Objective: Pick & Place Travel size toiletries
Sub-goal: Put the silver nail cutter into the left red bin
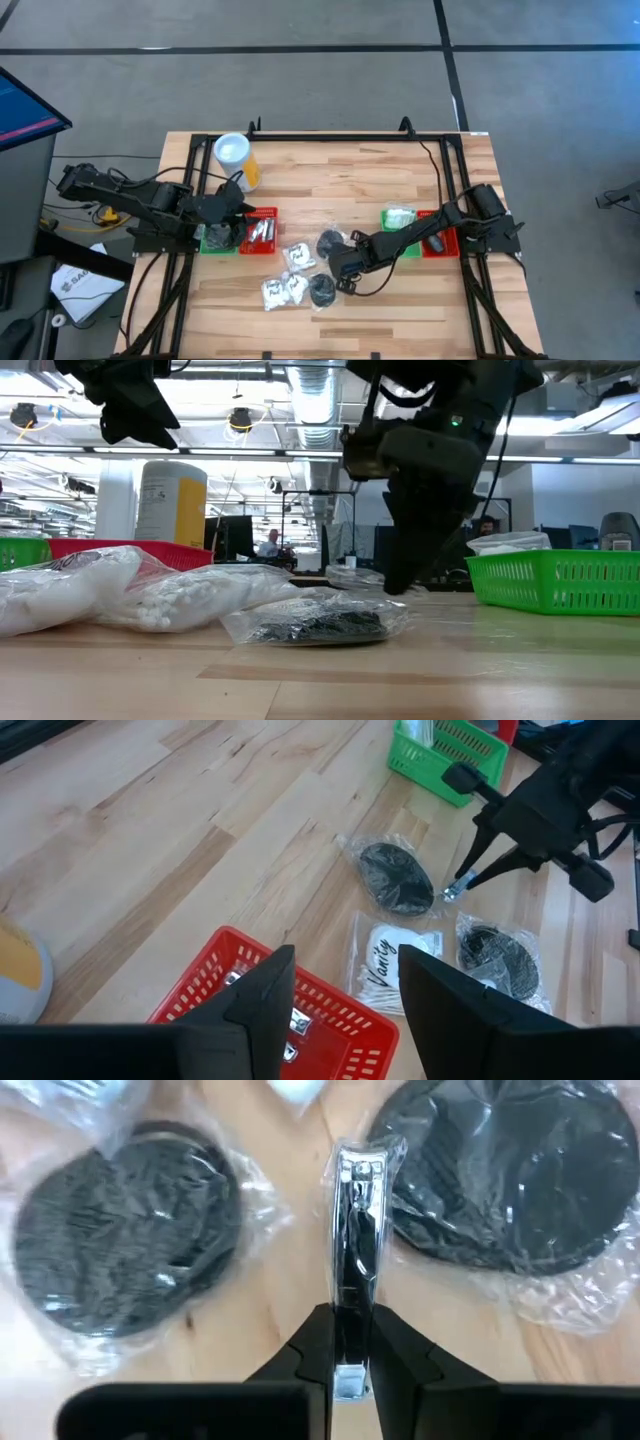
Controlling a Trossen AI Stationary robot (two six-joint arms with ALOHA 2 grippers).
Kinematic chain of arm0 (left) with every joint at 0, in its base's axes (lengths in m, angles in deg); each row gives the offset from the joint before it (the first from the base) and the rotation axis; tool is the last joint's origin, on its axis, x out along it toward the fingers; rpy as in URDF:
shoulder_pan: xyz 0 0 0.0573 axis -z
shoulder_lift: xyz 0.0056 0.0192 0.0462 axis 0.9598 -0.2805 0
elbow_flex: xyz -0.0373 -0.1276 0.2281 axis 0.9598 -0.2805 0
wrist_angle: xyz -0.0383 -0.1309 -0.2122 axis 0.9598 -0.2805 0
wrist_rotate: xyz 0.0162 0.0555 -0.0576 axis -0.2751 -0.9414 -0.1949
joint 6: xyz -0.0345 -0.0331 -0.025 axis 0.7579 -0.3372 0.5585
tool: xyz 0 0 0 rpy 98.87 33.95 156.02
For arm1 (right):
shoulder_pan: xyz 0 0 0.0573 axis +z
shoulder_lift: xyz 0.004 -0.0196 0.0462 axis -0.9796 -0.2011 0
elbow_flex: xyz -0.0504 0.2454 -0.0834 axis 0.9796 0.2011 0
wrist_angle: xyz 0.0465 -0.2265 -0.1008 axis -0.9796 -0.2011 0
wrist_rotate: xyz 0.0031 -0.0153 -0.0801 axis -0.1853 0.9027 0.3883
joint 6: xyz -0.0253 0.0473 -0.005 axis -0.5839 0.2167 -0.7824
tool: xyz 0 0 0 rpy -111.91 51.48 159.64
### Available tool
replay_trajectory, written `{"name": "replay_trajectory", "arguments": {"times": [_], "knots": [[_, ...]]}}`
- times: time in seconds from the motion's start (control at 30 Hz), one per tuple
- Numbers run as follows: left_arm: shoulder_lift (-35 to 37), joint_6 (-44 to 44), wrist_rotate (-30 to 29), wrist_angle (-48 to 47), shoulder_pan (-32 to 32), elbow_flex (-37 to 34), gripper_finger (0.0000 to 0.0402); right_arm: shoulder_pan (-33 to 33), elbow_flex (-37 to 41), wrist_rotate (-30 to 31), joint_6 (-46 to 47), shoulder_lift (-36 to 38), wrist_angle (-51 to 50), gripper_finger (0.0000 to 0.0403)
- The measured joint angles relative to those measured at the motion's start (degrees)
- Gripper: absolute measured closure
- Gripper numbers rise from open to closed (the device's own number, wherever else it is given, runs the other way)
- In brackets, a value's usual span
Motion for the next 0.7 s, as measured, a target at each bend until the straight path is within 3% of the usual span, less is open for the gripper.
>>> {"name": "replay_trajectory", "arguments": {"times": [0.7], "knots": [[-0.01,-0.11,-0.02,0.47,0.00,0.00,0.0231,-4.12,-8.30,0.52,-13.30,0.20,-1.73,0.0370]]}}
